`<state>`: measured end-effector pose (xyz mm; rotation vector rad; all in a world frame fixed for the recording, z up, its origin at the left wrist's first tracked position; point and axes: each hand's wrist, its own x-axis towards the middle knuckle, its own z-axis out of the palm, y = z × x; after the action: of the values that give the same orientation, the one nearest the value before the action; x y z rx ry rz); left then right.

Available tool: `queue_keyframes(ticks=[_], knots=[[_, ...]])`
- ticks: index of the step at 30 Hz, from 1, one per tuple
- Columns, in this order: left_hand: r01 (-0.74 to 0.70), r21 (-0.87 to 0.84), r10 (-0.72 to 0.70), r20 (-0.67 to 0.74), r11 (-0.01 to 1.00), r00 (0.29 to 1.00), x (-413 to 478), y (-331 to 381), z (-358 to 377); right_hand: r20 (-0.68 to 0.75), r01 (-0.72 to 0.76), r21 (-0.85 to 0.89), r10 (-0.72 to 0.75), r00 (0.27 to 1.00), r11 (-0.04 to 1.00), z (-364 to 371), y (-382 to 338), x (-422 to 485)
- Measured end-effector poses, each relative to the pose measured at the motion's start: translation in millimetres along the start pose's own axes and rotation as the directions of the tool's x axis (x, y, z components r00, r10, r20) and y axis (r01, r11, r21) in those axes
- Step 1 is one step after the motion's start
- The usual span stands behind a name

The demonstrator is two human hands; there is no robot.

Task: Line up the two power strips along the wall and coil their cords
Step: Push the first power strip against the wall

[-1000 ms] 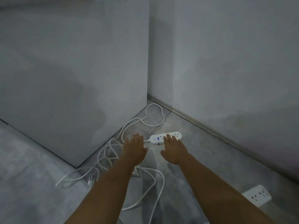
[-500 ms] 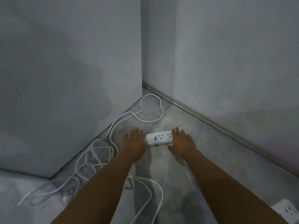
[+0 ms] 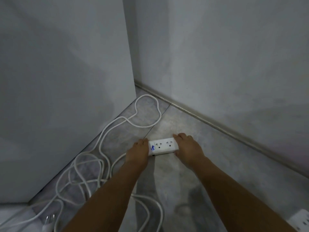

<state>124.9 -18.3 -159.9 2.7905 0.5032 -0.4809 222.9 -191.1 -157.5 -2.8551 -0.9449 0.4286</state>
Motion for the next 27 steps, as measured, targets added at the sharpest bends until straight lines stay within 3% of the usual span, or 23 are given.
queue_keyframes(ticks=[10,18,27], knots=[[-0.174,0.071,0.178,-0.051,0.982,0.983,45,24,-26,-0.082,-0.093,0.117,0.104,0.991,0.989,-18,40,-4],[-0.360,0.185,0.390,-0.166,0.914,0.906,94,67,-44,-0.231,-0.207,0.207,0.253,0.939,0.956,-25,85,-4],[-0.246,0.272,0.321,-0.282,0.930,0.904,137,92,-48,-0.320,-0.311,0.217,0.368,0.873,0.925,-26,105,16]])
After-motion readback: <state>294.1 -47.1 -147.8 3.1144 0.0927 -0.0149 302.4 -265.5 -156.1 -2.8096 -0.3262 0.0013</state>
